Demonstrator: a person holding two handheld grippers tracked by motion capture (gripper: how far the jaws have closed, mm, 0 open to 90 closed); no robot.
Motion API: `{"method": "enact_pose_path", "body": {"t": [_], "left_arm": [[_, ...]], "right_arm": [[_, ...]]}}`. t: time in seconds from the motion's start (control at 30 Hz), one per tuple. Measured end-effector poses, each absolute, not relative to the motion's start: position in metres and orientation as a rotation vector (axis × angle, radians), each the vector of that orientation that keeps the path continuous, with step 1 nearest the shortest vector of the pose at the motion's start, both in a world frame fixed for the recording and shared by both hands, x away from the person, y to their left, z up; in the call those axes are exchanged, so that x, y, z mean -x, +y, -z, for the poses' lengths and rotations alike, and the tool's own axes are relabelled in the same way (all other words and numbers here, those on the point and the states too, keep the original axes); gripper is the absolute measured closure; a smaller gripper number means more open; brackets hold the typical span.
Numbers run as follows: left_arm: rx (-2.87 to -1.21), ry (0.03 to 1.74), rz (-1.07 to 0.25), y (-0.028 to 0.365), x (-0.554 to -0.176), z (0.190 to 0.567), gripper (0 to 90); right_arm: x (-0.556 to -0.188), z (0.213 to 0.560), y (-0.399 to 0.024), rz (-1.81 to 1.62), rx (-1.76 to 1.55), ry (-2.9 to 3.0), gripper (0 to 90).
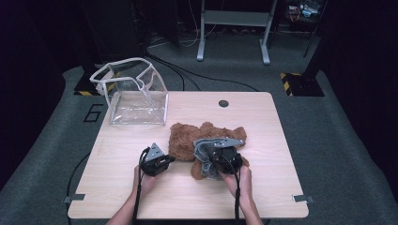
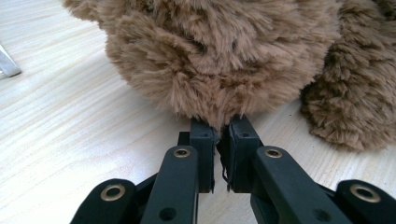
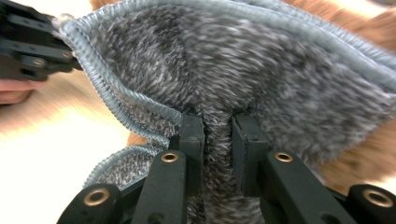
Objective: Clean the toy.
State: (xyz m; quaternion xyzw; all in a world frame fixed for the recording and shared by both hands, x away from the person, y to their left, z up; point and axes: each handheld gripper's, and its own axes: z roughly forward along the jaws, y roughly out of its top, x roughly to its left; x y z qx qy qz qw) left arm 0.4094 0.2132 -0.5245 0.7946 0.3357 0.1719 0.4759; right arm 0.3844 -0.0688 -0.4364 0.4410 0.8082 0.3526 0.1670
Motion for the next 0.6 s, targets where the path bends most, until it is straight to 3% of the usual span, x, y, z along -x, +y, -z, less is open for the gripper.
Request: {"method": "enact_pose_path", "body": {"t": [0.47,0.6], "left_arm": [[-1.943,0.821,-0.426,0.213,-0.41,0.525,83.6],[-1.944,0.818,-0.419,0.214,-0.41,0.524,83.6]], "right_arm": [[-0.364,0.489,-0.046,-0.899,-1.215,2.513,76.3],[-0.365,0.479,-0.057,-0.939,-1.242,2.479,76.3]]}}
